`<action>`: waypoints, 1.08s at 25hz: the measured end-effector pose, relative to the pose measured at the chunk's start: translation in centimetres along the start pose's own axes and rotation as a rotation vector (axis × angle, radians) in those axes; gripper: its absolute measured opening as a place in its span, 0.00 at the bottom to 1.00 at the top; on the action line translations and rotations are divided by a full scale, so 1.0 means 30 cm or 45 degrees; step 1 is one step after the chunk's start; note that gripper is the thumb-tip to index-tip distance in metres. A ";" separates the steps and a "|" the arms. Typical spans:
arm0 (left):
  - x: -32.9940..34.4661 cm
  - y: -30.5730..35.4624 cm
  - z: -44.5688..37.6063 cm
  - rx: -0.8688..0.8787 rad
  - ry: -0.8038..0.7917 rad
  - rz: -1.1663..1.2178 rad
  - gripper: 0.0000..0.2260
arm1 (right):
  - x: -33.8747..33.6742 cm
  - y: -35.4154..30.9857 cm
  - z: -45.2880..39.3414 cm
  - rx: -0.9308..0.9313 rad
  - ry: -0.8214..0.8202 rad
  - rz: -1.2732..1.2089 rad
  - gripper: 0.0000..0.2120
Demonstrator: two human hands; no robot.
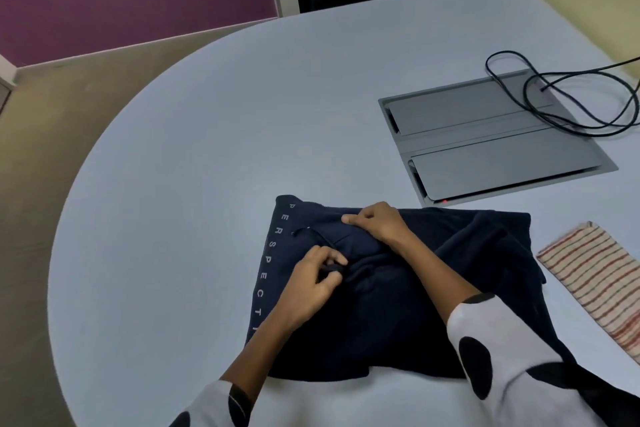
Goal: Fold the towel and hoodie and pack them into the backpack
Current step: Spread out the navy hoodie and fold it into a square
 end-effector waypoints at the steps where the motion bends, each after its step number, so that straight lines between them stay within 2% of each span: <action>1: -0.004 0.000 -0.006 -0.016 -0.089 -0.066 0.11 | 0.010 0.014 -0.003 0.026 0.037 0.067 0.25; 3: 0.005 0.039 0.008 0.239 -0.205 -0.617 0.16 | 0.025 0.009 -0.002 -0.049 0.149 0.328 0.20; 4: 0.006 0.075 0.022 0.405 -0.108 -0.817 0.18 | 0.026 -0.007 0.008 -0.126 0.220 0.449 0.18; 6: -0.010 0.135 0.045 0.677 0.220 -0.873 0.18 | 0.012 -0.032 0.048 -0.311 0.389 0.565 0.16; 7: -0.027 0.135 0.033 0.676 0.362 -0.802 0.17 | 0.005 -0.034 0.078 -0.409 0.461 0.608 0.18; 8: -0.047 0.109 0.002 0.567 0.403 -0.729 0.18 | 0.006 -0.027 0.116 -0.500 0.500 0.678 0.23; 9: -0.066 0.064 -0.034 0.410 0.356 -0.705 0.21 | 0.016 -0.006 0.159 -0.580 0.505 0.797 0.29; 11: -0.057 -0.055 -0.073 0.129 0.145 -0.859 0.31 | 0.038 0.080 0.238 -0.655 0.465 1.118 0.38; 13: -0.025 -0.159 -0.068 0.062 0.028 -1.106 0.39 | 0.021 0.184 0.281 -0.582 0.411 1.327 0.41; 15: -0.004 -0.193 -0.066 0.023 0.023 -1.183 0.41 | -0.015 0.266 0.290 -0.392 0.395 1.342 0.41; 18: -0.013 -0.173 -0.081 -0.036 0.050 -1.115 0.40 | -0.030 0.301 0.285 -0.209 0.377 1.256 0.43; 20: 0.007 -0.138 -0.070 0.017 0.020 -0.961 0.38 | -0.035 0.290 0.272 -0.238 0.360 1.192 0.45; 22: 0.066 -0.097 -0.015 0.108 -0.050 -0.769 0.38 | -0.064 0.267 0.285 -0.396 0.392 1.021 0.46; 23: 0.103 -0.091 0.017 0.139 -0.068 -0.753 0.39 | -0.086 0.261 0.309 -0.488 0.500 0.917 0.43; 25: 0.164 -0.112 0.056 0.171 -0.046 -0.888 0.39 | -0.141 0.277 0.376 -0.588 0.956 0.809 0.34; 26: 0.181 -0.125 0.055 0.175 -0.004 -0.931 0.38 | -0.170 0.305 0.410 -0.481 1.153 0.757 0.32; 27: 0.187 -0.133 0.042 0.161 0.055 -0.913 0.36 | -0.196 0.336 0.436 -0.286 1.241 0.703 0.34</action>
Point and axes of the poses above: each hand's wrist, its own z-axis away from the middle knuckle, its own x-axis out of the palm, y = z × x, the point moved 3 cm from there along -z, towards the middle knuckle, and after that the axes turned 2 degrees about y, right-handed, at the moved point
